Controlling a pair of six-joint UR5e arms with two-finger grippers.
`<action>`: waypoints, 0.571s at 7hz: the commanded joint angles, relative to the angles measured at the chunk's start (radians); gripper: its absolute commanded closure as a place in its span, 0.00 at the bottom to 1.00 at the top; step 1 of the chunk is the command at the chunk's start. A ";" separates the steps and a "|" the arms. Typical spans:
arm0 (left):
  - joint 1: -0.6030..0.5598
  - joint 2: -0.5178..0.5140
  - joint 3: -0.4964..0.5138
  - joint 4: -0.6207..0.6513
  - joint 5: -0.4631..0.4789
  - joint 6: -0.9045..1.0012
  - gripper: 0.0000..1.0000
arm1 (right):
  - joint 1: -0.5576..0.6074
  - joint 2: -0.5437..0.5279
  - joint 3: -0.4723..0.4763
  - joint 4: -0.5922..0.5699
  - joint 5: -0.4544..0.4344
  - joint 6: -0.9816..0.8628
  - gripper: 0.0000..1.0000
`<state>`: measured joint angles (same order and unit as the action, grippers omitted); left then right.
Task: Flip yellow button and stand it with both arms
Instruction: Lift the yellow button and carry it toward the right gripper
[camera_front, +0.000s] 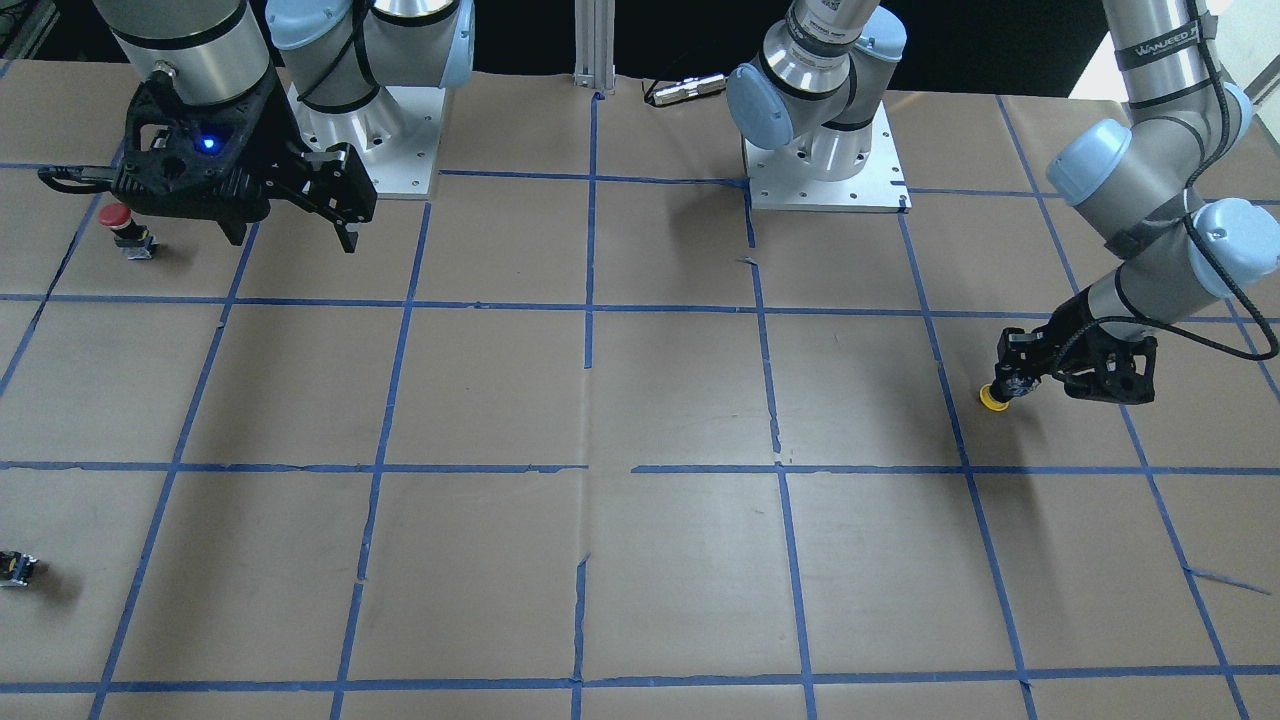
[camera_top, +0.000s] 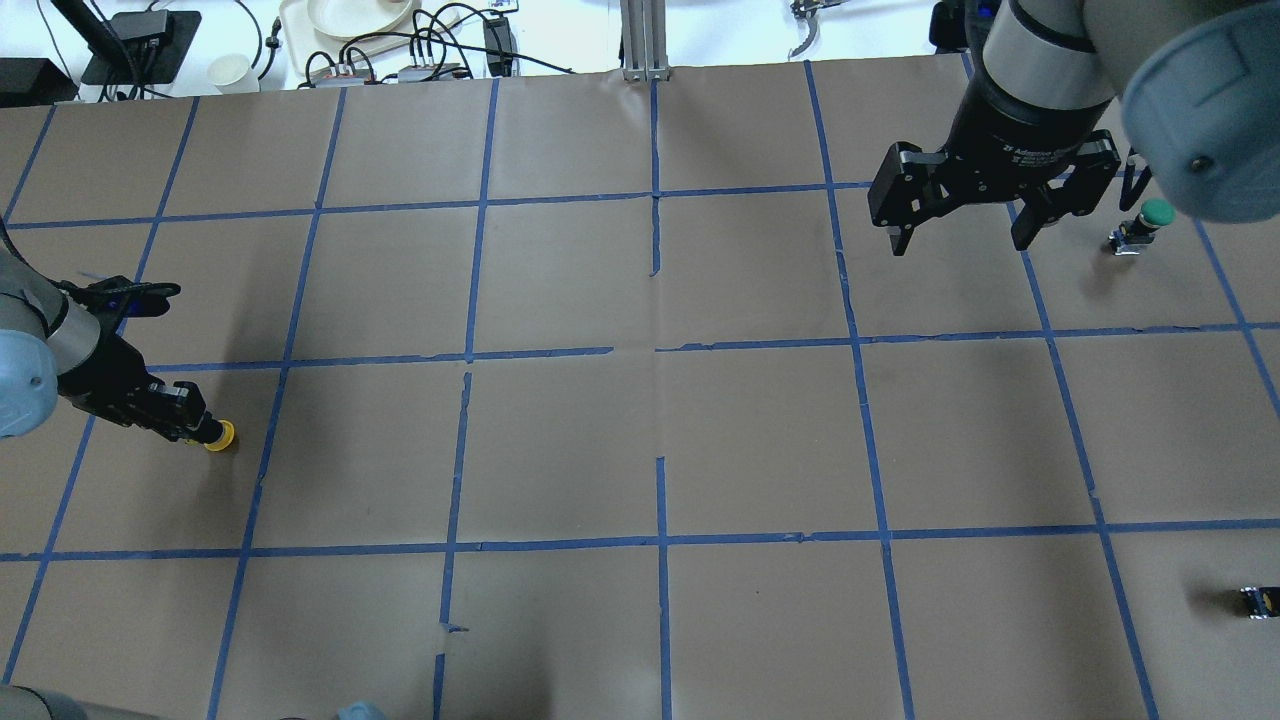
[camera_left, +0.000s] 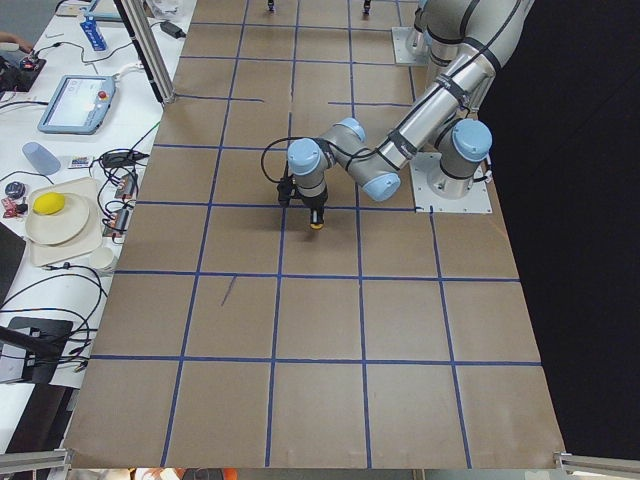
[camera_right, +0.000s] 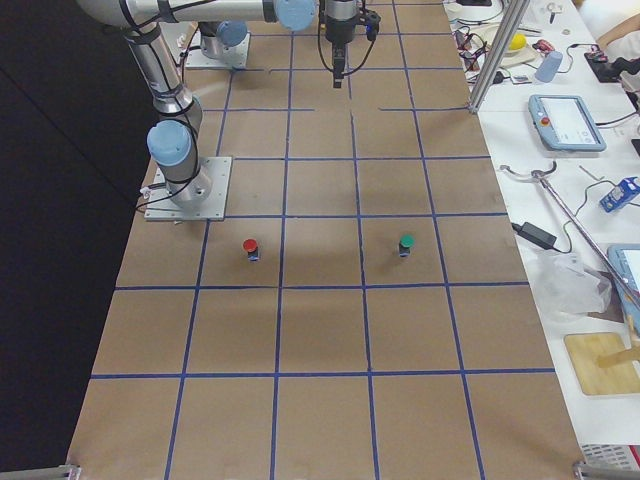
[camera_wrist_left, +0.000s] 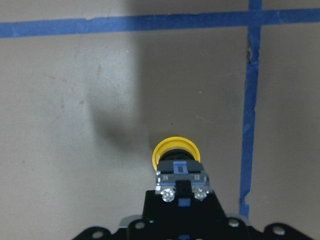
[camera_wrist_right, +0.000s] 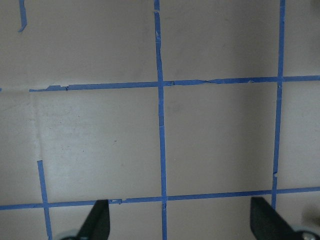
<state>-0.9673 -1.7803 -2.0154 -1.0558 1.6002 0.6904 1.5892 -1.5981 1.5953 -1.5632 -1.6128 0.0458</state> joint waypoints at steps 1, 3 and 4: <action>-0.132 0.068 0.080 -0.162 -0.005 -0.155 1.00 | 0.000 -0.002 0.000 -0.001 0.002 0.000 0.00; -0.211 0.093 0.217 -0.492 -0.220 -0.346 1.00 | 0.000 -0.002 0.000 0.000 0.001 -0.003 0.00; -0.215 0.094 0.269 -0.630 -0.419 -0.403 1.00 | 0.000 -0.002 -0.001 -0.001 -0.004 -0.004 0.00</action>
<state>-1.1629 -1.6905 -1.8166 -1.5055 1.3780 0.3666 1.5892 -1.5999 1.5949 -1.5636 -1.6132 0.0429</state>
